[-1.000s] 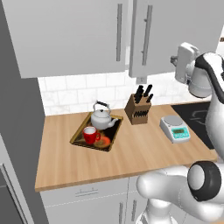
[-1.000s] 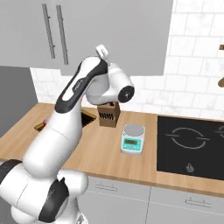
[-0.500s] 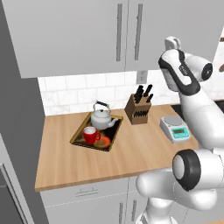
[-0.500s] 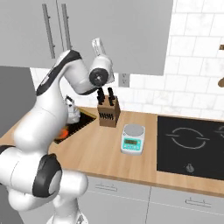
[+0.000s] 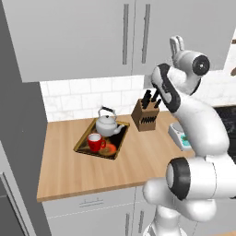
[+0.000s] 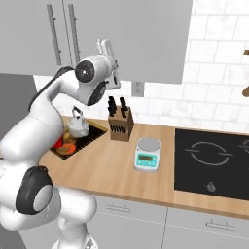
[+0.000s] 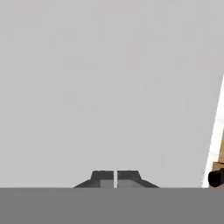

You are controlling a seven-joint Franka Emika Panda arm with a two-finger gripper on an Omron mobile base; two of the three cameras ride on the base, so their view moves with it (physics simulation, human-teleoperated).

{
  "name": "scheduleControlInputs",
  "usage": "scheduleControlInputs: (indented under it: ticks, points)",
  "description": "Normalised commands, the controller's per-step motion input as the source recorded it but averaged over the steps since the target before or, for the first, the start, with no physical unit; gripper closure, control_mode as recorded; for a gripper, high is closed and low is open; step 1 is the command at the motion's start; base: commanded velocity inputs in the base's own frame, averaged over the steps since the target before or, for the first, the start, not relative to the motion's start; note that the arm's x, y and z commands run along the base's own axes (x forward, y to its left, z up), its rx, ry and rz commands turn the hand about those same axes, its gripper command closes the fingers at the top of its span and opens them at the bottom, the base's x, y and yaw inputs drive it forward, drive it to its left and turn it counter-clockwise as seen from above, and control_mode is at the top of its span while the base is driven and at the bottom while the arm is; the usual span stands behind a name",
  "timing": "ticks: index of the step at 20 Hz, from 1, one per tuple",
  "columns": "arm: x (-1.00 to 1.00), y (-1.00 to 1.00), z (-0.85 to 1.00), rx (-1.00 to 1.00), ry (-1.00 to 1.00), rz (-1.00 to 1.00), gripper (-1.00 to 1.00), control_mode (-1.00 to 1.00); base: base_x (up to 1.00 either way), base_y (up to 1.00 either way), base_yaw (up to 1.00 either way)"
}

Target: Pick the kettle from the counter and place it on the tray. Then pick the mug from the cabinet and place it on the tray. Then close the cabinet doors.

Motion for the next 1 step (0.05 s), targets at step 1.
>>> scheduleControlInputs:
  ticks: [1]
  points:
    - [0.45,0.0,0.0,0.0,0.19,-0.13,1.0,-1.0,0.0,0.0,0.0]
